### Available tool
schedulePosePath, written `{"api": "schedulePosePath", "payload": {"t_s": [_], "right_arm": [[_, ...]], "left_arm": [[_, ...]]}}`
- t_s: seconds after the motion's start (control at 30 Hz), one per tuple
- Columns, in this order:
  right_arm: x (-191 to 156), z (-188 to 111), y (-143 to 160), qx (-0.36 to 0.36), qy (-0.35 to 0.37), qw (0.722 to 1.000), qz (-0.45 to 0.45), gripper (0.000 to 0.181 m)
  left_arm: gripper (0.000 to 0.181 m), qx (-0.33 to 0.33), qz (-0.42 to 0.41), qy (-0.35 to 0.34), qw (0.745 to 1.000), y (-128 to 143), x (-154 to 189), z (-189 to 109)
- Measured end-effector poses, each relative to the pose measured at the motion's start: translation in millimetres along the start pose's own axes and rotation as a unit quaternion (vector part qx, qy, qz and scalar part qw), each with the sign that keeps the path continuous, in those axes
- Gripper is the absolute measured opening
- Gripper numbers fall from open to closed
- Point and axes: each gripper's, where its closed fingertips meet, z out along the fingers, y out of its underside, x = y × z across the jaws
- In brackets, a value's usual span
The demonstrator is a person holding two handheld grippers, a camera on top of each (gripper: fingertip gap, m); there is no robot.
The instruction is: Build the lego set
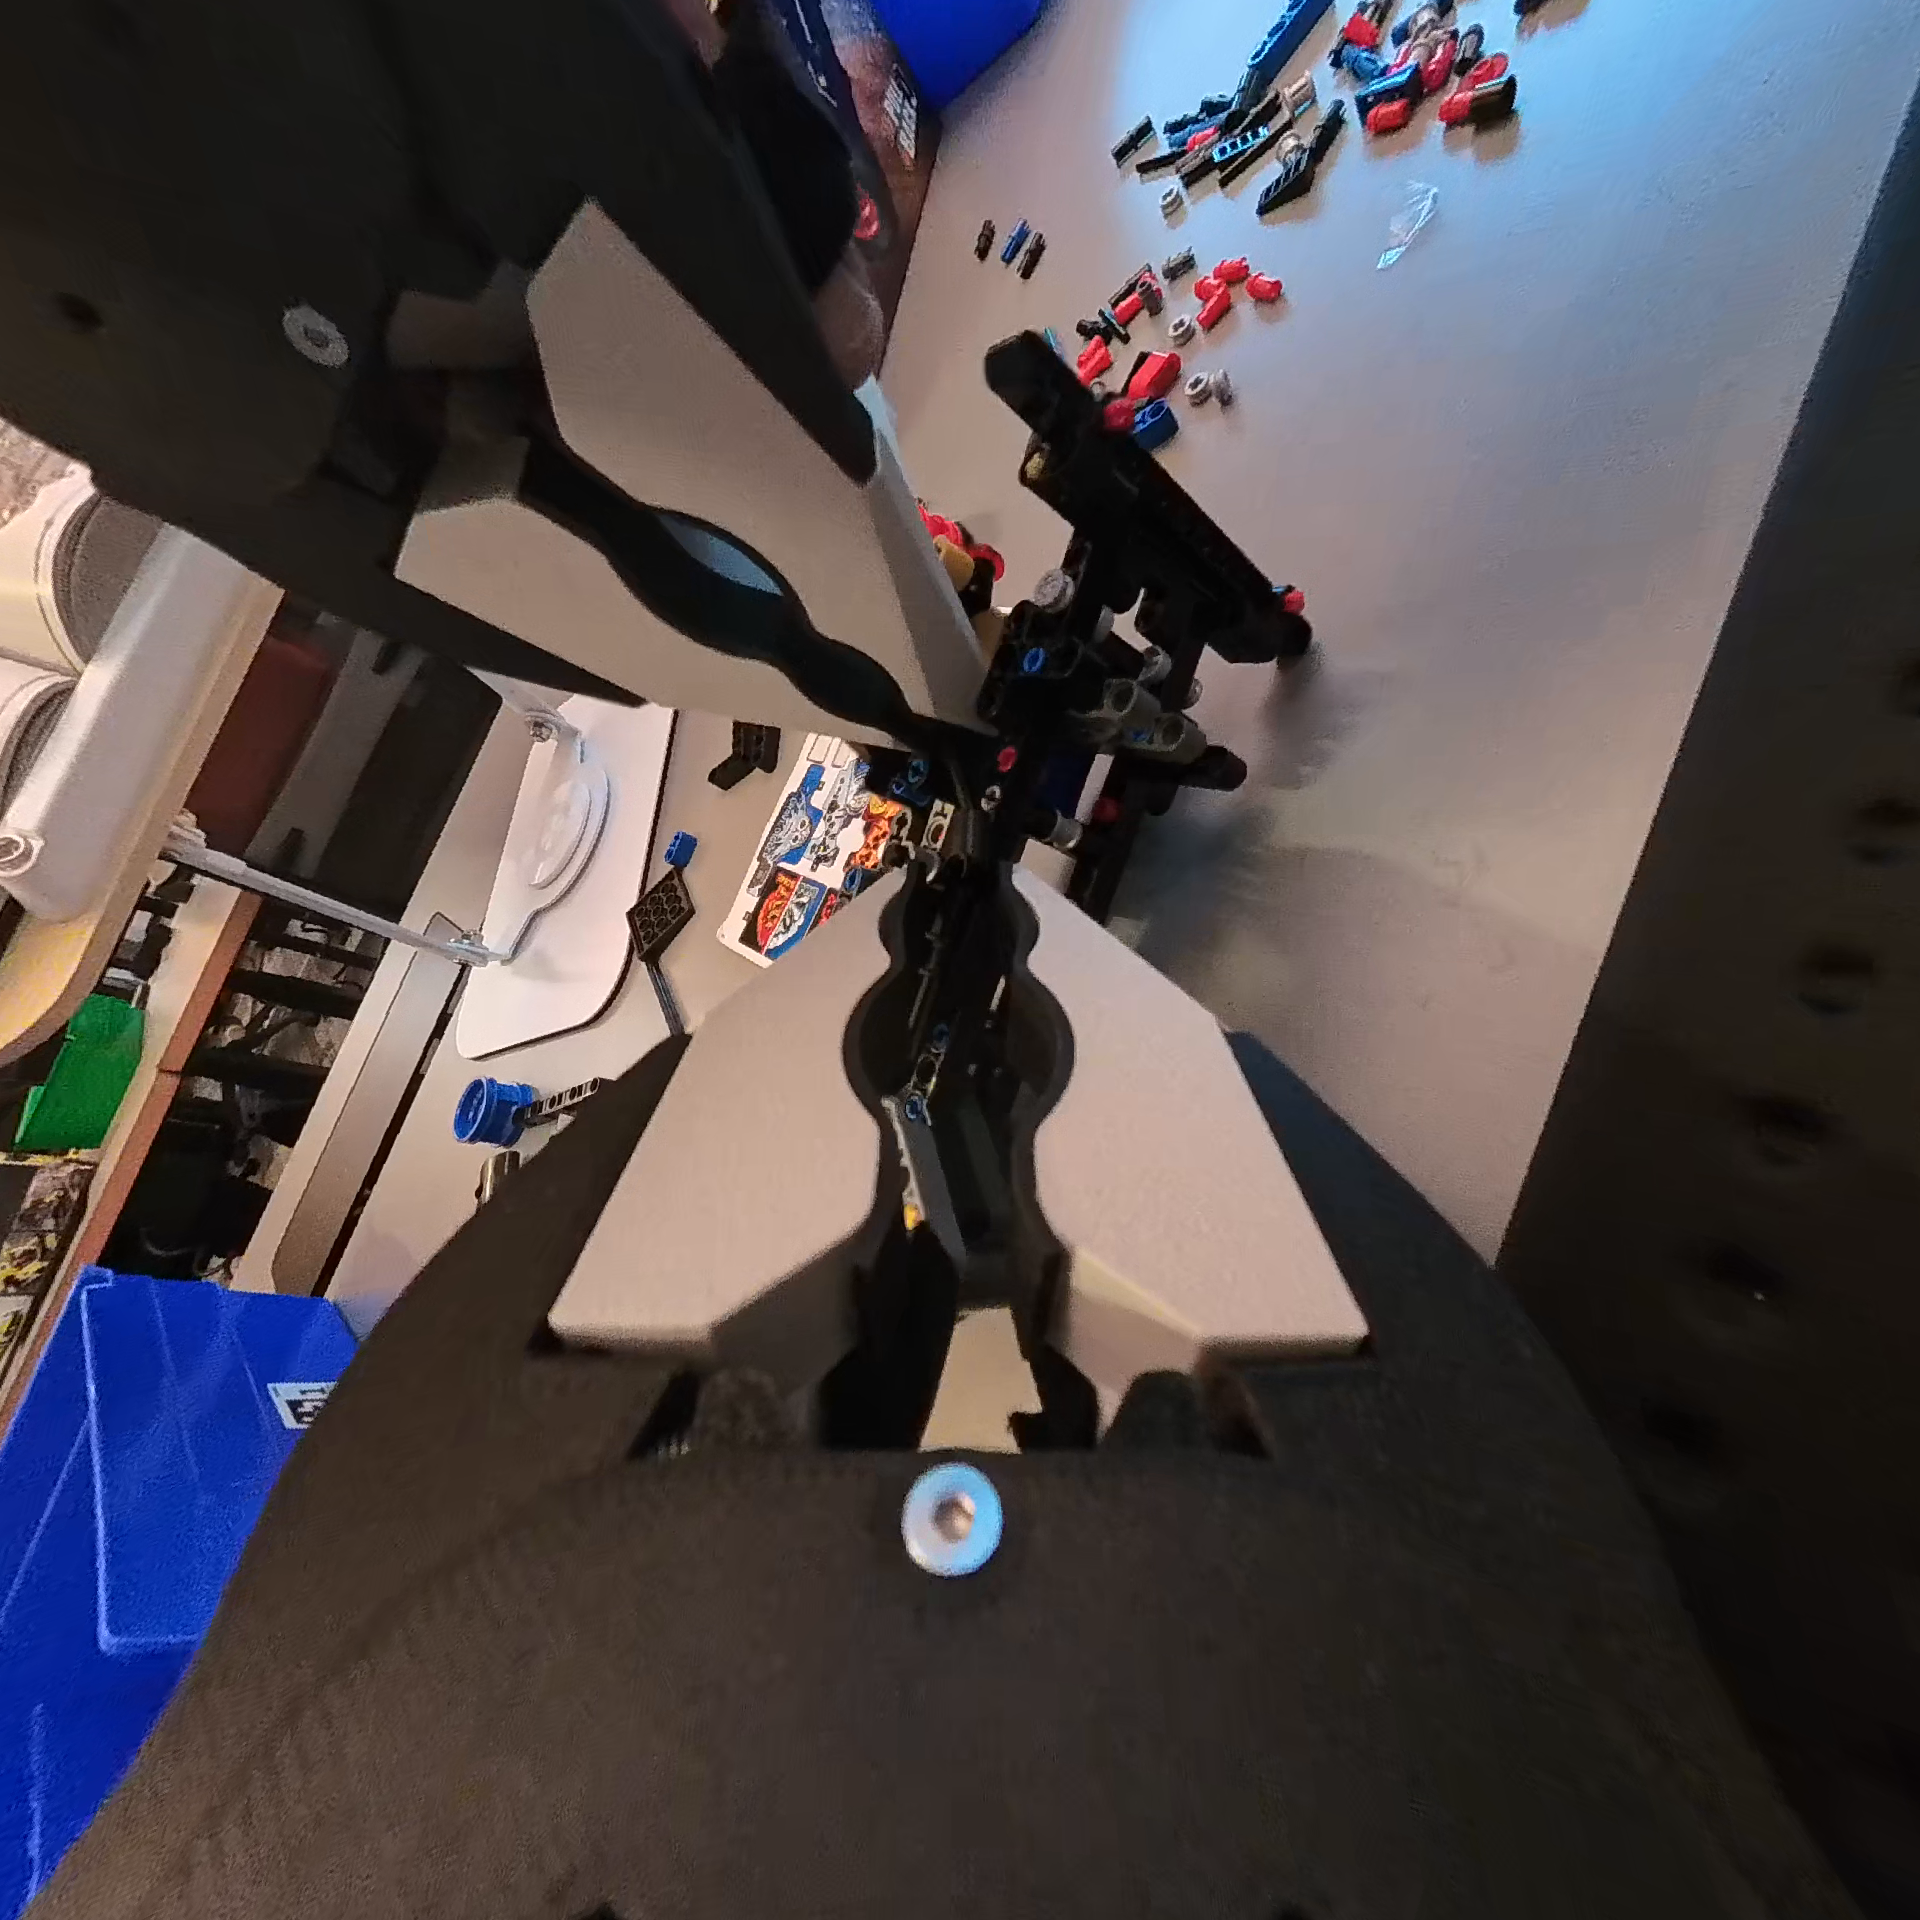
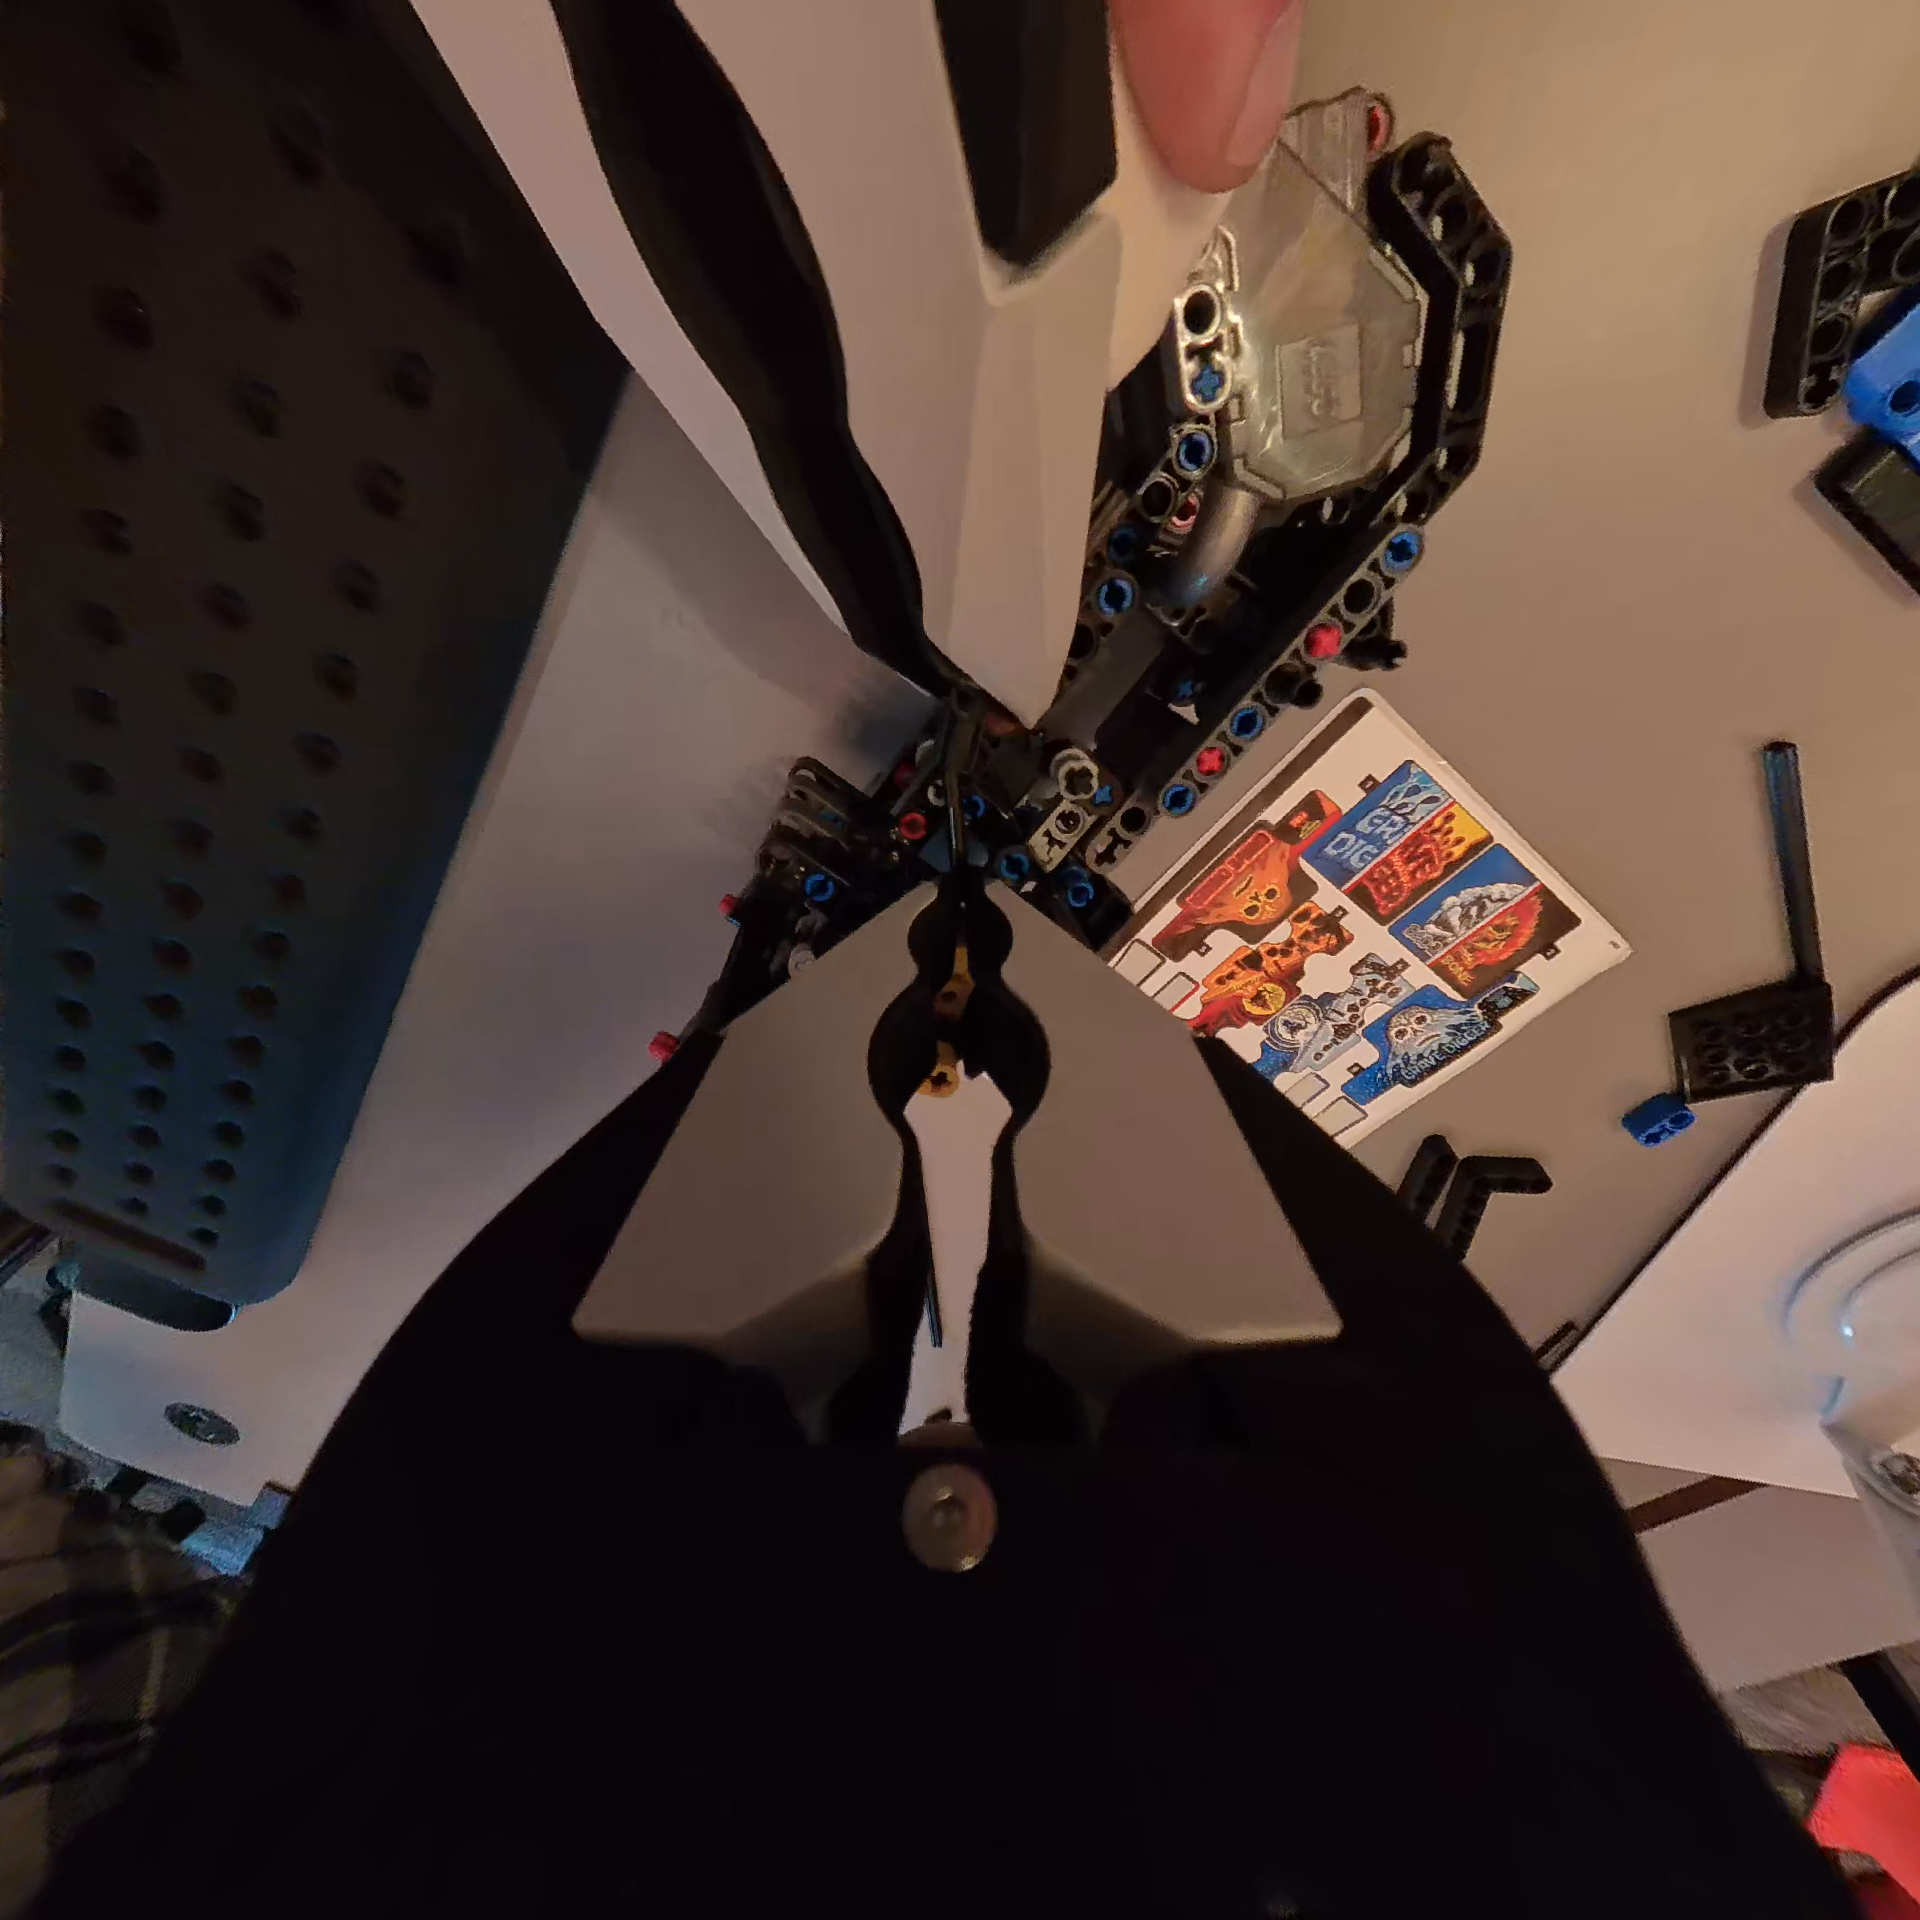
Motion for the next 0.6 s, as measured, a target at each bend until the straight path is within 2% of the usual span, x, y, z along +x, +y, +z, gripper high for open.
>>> {"api": "schedulePosePath", "payload": {"t_s": [0.33,0.6], "right_arm": [[-6.8,3.1,0.9,-0.012,0.0,0.999,-0.049,0.0],[-7.1,2.9,0.5,0.004,-0.003,0.999,-0.047,0.0]], "left_arm": [[0.01,-0.006,-0.008,-0.002,1.0,0.7,-0.1,-1.0],[0.01,-0.004,-0.006,-0.002,1.0,2.8,-1.5,-1.5]]}}
